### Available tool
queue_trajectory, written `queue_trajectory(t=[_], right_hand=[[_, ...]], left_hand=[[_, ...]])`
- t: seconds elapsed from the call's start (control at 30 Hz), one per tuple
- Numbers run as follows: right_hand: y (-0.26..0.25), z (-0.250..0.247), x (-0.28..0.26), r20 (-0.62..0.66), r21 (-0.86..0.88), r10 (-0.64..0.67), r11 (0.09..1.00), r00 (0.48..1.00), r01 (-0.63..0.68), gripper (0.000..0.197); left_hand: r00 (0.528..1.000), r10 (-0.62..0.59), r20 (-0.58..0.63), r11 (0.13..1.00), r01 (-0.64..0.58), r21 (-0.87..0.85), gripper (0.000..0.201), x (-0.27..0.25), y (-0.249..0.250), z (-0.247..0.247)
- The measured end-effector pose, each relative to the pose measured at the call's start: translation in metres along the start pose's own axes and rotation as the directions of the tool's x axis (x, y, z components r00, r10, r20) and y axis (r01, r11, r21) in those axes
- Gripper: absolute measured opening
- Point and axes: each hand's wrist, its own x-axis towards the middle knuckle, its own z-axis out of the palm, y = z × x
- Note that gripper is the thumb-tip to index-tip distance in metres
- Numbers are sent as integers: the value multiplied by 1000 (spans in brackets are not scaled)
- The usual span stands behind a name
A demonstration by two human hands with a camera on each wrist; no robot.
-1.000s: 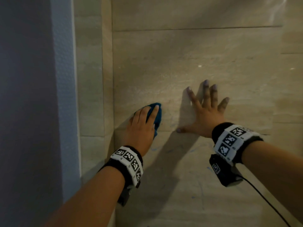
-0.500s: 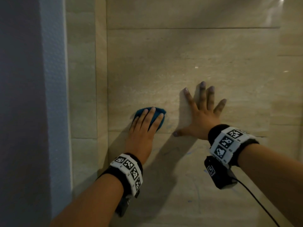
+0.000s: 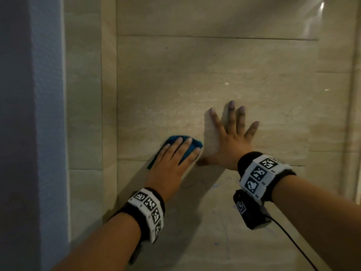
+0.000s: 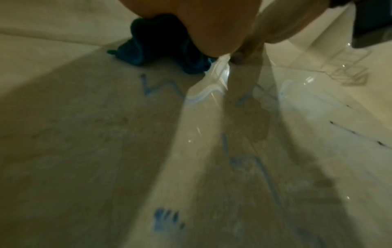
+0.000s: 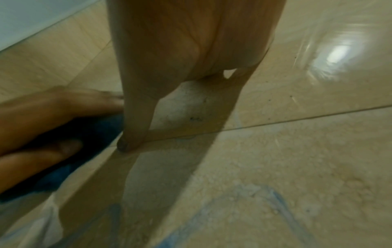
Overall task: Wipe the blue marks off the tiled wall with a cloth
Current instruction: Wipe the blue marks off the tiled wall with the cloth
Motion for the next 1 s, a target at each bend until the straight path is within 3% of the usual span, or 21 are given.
queue_trajectory(t=[0.17,0.3,0.4,0.73,1.0], right_hand=[[1,1,0,-4,11,-11,1000,1000,11,136],[1,2,0,-6,14,-12,1000,1000,12,138],[1,3,0,-10,17,-9,1000,1000,9,139],[1,6,1,-34,28,-8,1000,999,9,135],[2,6,2,-40,16,-10,1000,999,11,133]], left_hand=[[997,60,54,997,-62,42,75,2,-15,-6],[997,-74,26,997,74,-30,91,29,-20,-16],[992,-124,29,989,126,-75,86,37,-13,-16],[995,86,45,996,-87,21,77,8,-9,1],[988,150,26,988,-151,42,71,-7,-13,-2]])
